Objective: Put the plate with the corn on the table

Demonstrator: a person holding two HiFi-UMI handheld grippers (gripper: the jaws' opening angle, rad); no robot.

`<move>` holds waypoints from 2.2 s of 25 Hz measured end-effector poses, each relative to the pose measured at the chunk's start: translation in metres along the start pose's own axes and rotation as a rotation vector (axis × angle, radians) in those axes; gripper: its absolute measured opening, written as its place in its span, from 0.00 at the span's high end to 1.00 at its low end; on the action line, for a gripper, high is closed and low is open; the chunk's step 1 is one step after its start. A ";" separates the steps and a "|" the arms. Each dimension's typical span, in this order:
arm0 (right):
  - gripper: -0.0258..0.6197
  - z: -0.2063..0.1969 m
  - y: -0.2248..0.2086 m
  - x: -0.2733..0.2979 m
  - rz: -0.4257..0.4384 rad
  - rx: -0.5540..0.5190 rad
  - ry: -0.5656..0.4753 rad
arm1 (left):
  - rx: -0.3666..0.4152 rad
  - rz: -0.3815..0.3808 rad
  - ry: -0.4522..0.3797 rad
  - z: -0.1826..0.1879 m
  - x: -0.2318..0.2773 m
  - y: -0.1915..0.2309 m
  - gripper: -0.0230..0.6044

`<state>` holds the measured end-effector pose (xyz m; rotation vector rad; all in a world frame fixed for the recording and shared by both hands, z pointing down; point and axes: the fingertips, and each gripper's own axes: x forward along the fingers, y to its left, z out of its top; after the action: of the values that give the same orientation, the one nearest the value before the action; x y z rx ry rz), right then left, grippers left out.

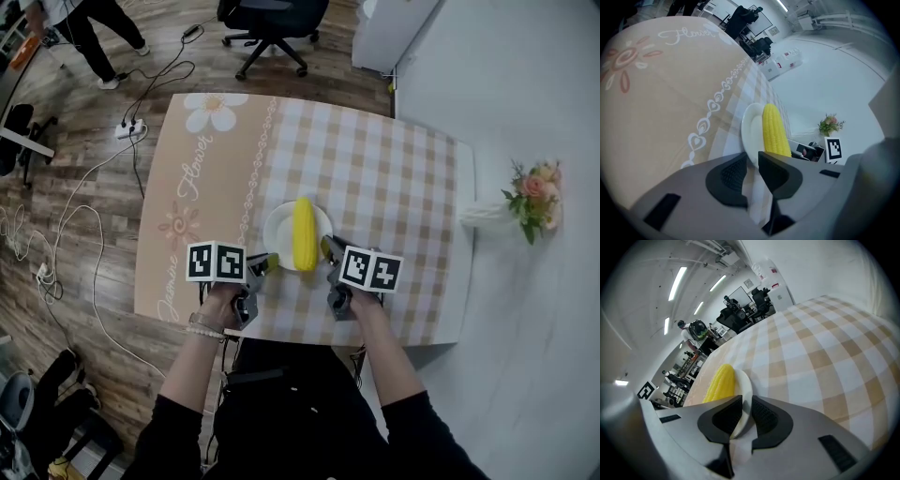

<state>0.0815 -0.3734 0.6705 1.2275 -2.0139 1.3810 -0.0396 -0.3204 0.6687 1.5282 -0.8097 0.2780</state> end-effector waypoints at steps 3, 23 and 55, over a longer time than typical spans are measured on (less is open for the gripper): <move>0.82 0.000 0.000 -0.001 -0.006 -0.011 0.002 | -0.012 0.000 -0.017 0.003 -0.006 0.001 0.83; 0.88 0.059 0.003 -0.060 -0.014 -0.095 -0.283 | 0.316 -0.012 -0.322 0.035 -0.056 -0.067 0.94; 0.89 0.105 0.142 -0.230 0.050 -0.793 -0.685 | 0.970 0.015 -0.703 0.034 -0.154 -0.233 0.94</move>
<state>0.1000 -0.3502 0.3822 1.3293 -2.6359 0.0478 -0.0131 -0.3203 0.3881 2.6053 -1.3392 0.1342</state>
